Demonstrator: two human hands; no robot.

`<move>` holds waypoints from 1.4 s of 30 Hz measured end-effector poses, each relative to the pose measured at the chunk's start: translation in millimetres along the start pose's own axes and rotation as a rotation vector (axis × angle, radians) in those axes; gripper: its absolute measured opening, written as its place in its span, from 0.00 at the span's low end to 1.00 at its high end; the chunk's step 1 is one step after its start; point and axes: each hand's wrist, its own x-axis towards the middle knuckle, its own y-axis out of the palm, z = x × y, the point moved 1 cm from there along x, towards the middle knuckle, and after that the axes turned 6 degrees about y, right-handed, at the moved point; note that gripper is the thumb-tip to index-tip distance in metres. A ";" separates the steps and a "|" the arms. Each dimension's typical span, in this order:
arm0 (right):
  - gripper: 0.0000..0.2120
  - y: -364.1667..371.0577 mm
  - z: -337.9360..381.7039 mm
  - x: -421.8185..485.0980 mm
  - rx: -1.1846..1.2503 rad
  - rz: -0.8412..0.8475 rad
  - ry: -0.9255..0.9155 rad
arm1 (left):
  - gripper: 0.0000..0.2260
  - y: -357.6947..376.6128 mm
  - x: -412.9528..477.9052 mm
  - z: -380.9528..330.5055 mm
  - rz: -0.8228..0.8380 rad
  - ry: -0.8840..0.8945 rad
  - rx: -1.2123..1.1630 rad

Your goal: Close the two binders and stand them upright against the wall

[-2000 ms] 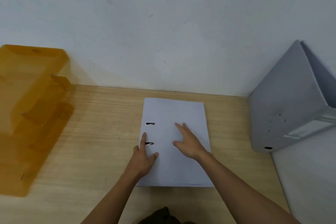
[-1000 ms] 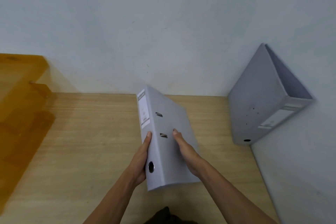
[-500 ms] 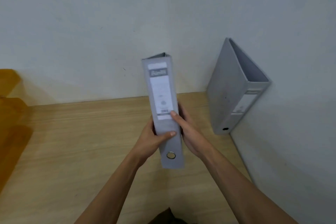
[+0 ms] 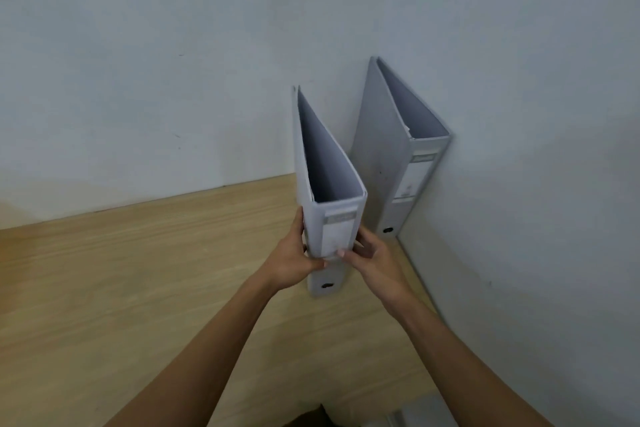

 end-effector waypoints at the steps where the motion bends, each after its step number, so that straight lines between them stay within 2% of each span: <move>1: 0.26 -4.5 -4.5 1.1 -0.005 -0.022 0.005 | 0.55 4.3 6.0 1.0 0.006 -0.009 0.017; 4: 0.27 -14.0 -10.9 6.4 -0.028 -0.065 -0.010 | 0.59 14.2 21.1 3.0 0.023 -0.022 0.040; 7: 0.28 -18.5 -11.1 12.4 -0.039 -0.084 -0.013 | 0.58 18.6 32.0 3.1 0.024 -0.021 0.044; 15: 0.23 -27.7 -15.0 29.0 0.046 -0.218 0.042 | 0.52 23.4 64.1 -1.8 0.053 -0.030 0.040; 20: 0.21 -37.7 -13.3 45.0 0.032 -0.337 0.085 | 0.52 29.8 86.5 -8.1 0.052 -0.023 0.041; 24: 0.13 -46.7 -9.9 62.5 0.005 -0.410 0.098 | 0.54 34.0 110.3 -16.8 0.047 -0.024 0.034; 29: 0.14 -50.8 -10.3 81.4 0.069 -0.477 0.130 | 0.55 42.7 134.0 -15.4 0.035 -0.024 0.021; 35: 0.16 -48.9 -15.2 90.2 0.066 -0.464 0.153 | 0.57 40.2 145.4 -11.5 0.088 -0.019 0.035; 42: 0.11 -53.5 -3.9 85.8 0.045 -0.404 0.203 | 0.61 34.4 138.8 -15.2 0.086 -0.100 0.070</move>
